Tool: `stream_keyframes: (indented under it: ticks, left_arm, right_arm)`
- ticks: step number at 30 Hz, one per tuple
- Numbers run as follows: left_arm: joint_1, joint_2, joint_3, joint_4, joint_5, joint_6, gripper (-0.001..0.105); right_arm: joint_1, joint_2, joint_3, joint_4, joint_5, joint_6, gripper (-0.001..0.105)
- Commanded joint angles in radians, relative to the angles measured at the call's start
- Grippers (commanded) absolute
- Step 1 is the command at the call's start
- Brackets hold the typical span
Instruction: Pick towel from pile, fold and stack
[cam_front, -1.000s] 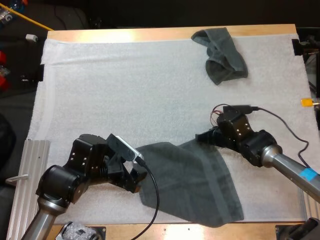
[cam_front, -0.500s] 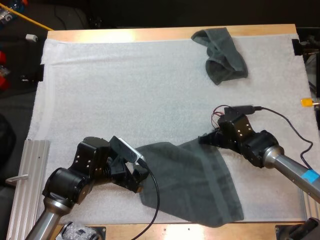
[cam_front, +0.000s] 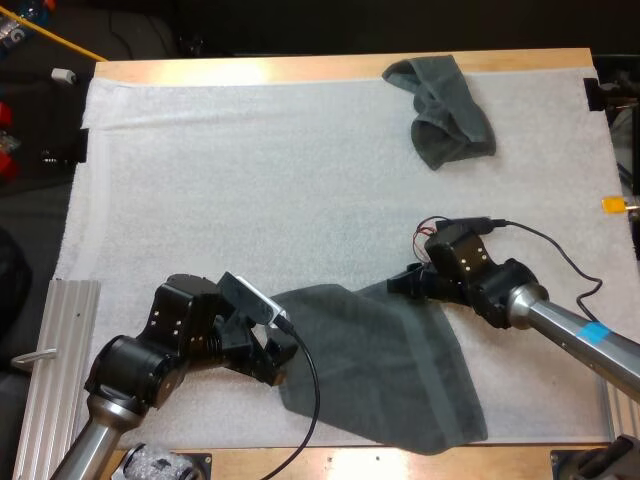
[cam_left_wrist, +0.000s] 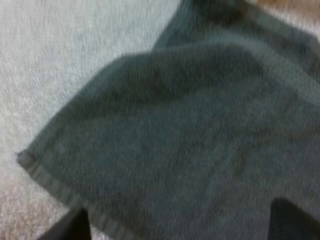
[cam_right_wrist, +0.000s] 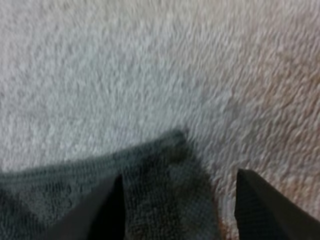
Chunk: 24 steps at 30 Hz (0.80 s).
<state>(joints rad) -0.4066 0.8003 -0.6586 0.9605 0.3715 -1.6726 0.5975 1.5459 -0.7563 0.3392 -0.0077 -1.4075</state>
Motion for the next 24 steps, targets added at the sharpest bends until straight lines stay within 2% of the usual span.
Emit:
stream_keyframes:
  ticks: [1,5,10,16,21,23,24]
  left_arm:
    - [-0.006,0.002,-0.002,0.006,0.006,-0.010,0.069]
    - [-0.006,0.002,-0.002,0.006,0.006,-0.012,0.069]
    - [-0.006,0.002,-0.002,0.007,0.006,-0.012,0.069]
    - [-0.006,0.002,-0.002,0.007,0.006,-0.012,0.069]
    - [-0.006,0.002,-0.002,0.007,0.006,-0.012,0.069]
    - [-0.006,0.002,-0.002,0.007,0.006,-0.012,0.069]
    - [-0.006,0.002,-0.002,0.007,0.006,-0.012,0.069]
  right_arm:
    - [-0.001,0.004,-0.001,-0.003,-0.024,-0.003,0.048]
    - [-0.001,0.046,-0.018,-0.022,-0.112,-0.011,0.048]
    - [-0.001,0.100,-0.057,-0.026,-0.131,-0.011,0.047]
    - [-0.001,0.127,-0.093,-0.020,-0.131,-0.009,0.037]
    - [-0.001,0.127,-0.094,0.009,-0.131,-0.009,0.008]
    - [-0.001,0.122,-0.094,0.023,-0.129,-0.009,0.000]
    - [-0.001,0.116,-0.094,0.033,-0.123,-0.009,0.000]
